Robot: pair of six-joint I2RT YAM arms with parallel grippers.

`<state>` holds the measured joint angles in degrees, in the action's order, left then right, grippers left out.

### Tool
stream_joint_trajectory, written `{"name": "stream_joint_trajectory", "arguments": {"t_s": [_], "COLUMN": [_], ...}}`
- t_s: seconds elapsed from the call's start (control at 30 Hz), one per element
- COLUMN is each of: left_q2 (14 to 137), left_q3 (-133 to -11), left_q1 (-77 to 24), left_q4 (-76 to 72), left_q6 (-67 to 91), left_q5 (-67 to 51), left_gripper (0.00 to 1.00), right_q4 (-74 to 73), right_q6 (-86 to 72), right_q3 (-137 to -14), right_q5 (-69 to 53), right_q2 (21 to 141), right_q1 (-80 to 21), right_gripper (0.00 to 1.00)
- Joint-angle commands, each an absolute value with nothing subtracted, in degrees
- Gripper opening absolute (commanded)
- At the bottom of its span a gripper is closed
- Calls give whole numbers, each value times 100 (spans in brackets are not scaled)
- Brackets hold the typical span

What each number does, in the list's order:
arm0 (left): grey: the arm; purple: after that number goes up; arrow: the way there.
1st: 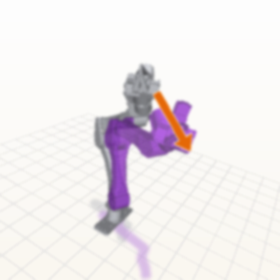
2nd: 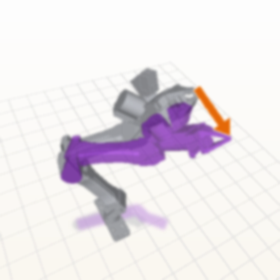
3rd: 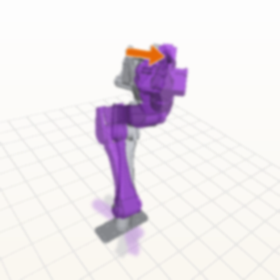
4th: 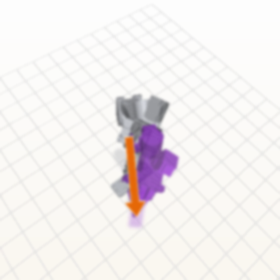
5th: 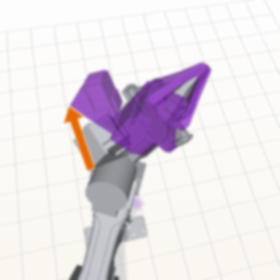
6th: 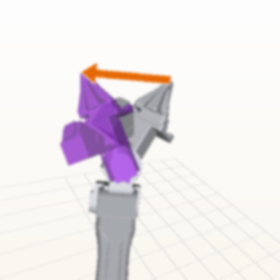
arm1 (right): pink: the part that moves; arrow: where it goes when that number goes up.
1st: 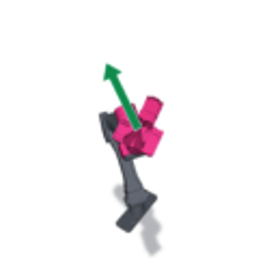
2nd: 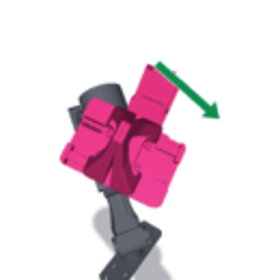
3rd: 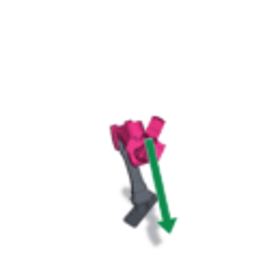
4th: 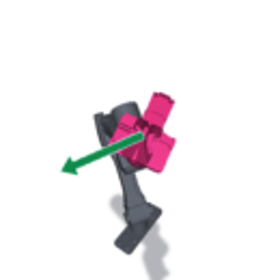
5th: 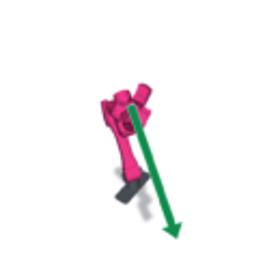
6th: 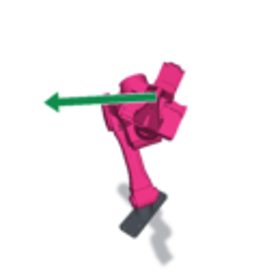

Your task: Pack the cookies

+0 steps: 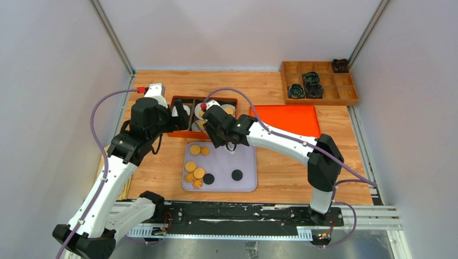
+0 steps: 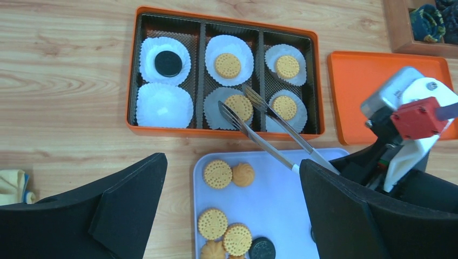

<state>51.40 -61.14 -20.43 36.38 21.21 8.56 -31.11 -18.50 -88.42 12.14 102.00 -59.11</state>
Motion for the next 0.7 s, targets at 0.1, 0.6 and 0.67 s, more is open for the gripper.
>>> {"name": "stream_joint_trajectory", "arguments": {"t_s": [0.1,0.6,0.67], "left_q2": [5163,5117,5099], "left_q3": [-6294,-6258,-6251], "left_q1": [-2021,-2021,-2021], "left_q4": [3756,3624,3621], "left_q6": [1926,1939,1931], "left_q5": [1072,850,819], "left_gripper": [100,100,100], "right_q4": [-2943,-2829,-2789], "right_q6": [-1591,-1565,-1574], "right_q3": [-9252,-9132,-9132], "right_q5": [1038,1236,1267], "right_q2": [10490,10289,10297], "right_q1": [-5809,-5803,-5806], "right_gripper": [8,50,51]}}
